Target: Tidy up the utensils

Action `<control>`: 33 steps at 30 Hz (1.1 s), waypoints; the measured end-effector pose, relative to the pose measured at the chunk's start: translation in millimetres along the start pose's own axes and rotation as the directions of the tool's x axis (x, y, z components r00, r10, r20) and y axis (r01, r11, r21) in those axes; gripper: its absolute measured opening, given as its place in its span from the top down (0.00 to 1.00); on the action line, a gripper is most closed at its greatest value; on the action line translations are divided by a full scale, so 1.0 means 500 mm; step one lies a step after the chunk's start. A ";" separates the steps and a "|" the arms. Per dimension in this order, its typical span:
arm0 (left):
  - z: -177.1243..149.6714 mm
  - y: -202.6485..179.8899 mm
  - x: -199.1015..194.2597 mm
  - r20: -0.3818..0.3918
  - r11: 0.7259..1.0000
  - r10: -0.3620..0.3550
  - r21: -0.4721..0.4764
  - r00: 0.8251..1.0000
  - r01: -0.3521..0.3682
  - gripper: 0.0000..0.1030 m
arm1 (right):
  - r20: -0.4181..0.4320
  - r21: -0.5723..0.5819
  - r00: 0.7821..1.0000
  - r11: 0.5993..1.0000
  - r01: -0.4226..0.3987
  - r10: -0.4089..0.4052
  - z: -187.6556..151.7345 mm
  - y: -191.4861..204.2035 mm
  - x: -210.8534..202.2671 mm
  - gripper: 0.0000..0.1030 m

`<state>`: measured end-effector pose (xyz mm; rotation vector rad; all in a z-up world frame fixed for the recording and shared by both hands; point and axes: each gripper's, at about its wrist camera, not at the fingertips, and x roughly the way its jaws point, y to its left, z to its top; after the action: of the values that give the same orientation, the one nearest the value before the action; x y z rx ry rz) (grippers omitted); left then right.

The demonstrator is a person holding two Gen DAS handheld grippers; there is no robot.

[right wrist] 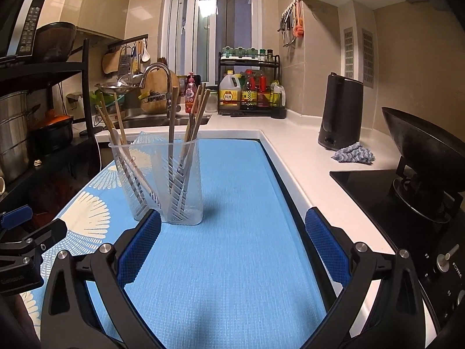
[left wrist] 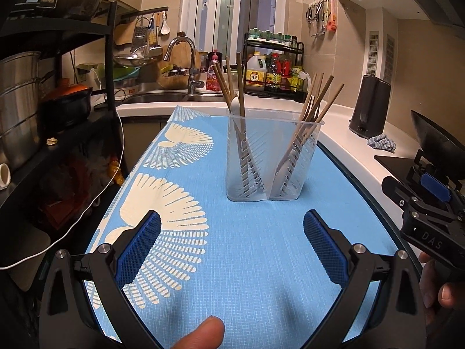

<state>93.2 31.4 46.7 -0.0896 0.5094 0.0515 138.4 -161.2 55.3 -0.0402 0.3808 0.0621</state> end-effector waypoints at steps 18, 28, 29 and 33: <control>-0.004 0.002 0.005 -0.004 1.000 0.004 -0.004 1.000 -0.004 0.07 | 0.001 -0.017 1.000 1.000 0.012 -0.012 -0.006 0.004 -0.001 0.05; -0.002 0.007 0.002 0.010 1.000 0.004 -0.013 1.000 -0.004 0.07 | -0.001 -0.017 1.000 1.000 0.011 -0.011 -0.007 0.005 0.000 0.05; -0.003 0.006 0.002 0.013 1.000 0.004 -0.010 1.000 -0.004 0.07 | 0.000 -0.017 1.000 1.000 0.011 -0.011 -0.007 0.005 -0.001 0.05; -0.003 0.004 0.002 0.009 1.000 0.003 -0.010 1.000 -0.003 0.07 | 0.001 -0.019 1.000 1.000 0.010 -0.010 -0.006 0.006 -0.001 0.05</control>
<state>93.4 33.5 44.7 -0.0987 0.5000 0.0571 136.4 -158.6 52.6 -0.0605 0.3790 0.0555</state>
